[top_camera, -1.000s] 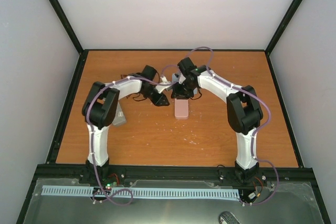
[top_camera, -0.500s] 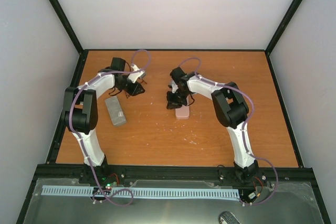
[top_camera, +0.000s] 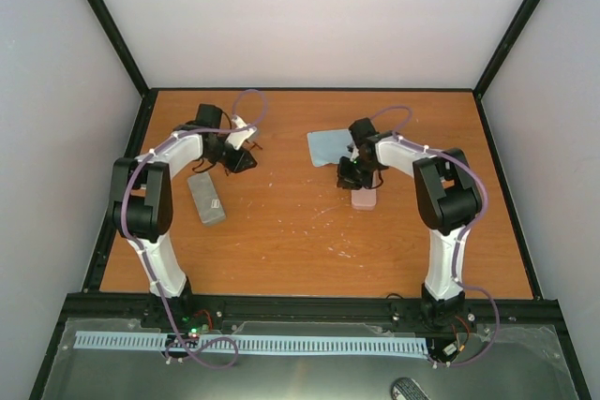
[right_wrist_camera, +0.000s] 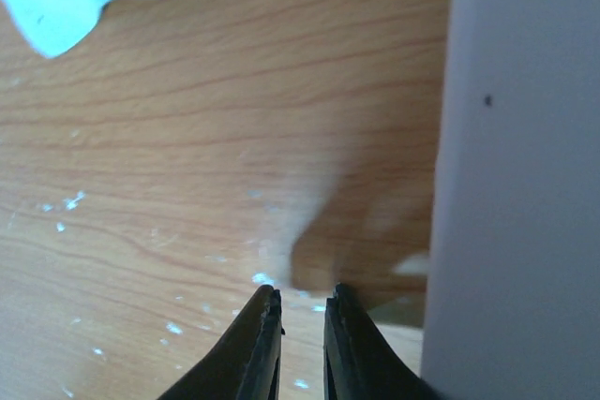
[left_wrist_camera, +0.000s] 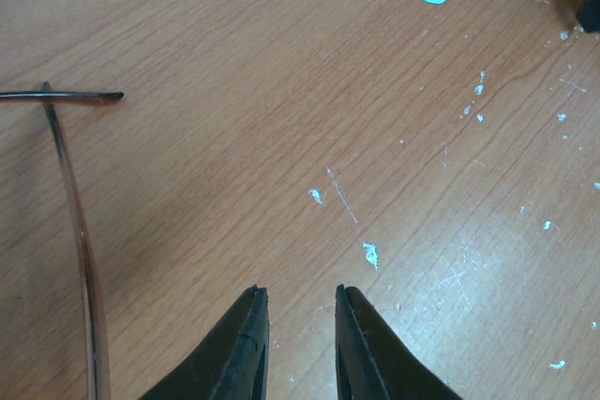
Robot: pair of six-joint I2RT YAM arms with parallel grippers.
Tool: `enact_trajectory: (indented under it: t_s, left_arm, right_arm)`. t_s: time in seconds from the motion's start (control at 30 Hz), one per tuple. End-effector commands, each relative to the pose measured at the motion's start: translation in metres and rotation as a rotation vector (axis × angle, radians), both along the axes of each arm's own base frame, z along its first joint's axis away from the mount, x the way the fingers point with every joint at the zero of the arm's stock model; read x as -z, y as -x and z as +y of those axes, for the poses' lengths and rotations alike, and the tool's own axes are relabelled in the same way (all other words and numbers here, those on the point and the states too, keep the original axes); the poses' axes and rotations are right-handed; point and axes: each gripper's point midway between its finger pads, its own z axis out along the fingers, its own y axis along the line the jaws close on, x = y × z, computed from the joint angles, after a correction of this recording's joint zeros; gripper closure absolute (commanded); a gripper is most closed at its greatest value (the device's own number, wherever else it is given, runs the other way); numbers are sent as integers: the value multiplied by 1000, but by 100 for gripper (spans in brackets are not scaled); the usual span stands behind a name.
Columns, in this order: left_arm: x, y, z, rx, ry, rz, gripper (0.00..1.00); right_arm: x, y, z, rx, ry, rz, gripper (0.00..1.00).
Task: Organize the sunglasses
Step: Move the sunglasses case at the center of the board.
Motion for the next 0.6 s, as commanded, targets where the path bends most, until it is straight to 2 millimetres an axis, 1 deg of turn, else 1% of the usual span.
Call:
enact_trajectory:
  t_s: [0.0,0.13,0.23,0.3,0.4,0.5,0.57]
  left_arm:
    - [-16,-3,14,-44,2,-28,79]
    - [-19,-8,37,-103,0,-28,79]
    - [-25,-14,59,-157,-2,-32,79]
    - [-26,-17,77,-192,-16,-34,78]
    - [-24,-18,107,-240,-49,-31,78]
    - [-20,-14,139,-276,-99,-25,79]
    - [-14,-6,158,-285,-146,-13,79]
  right_arm:
    - [17,3,-46,69,132,22,86]
    - [23,0,-73,83,172,35,85]
    - [30,6,-97,103,203,63,85]
    - [32,10,-116,133,213,77,85]
    - [31,20,-137,156,229,92,85]
    - [32,30,-160,171,265,114,84]
    - [33,36,-174,189,276,125,84]
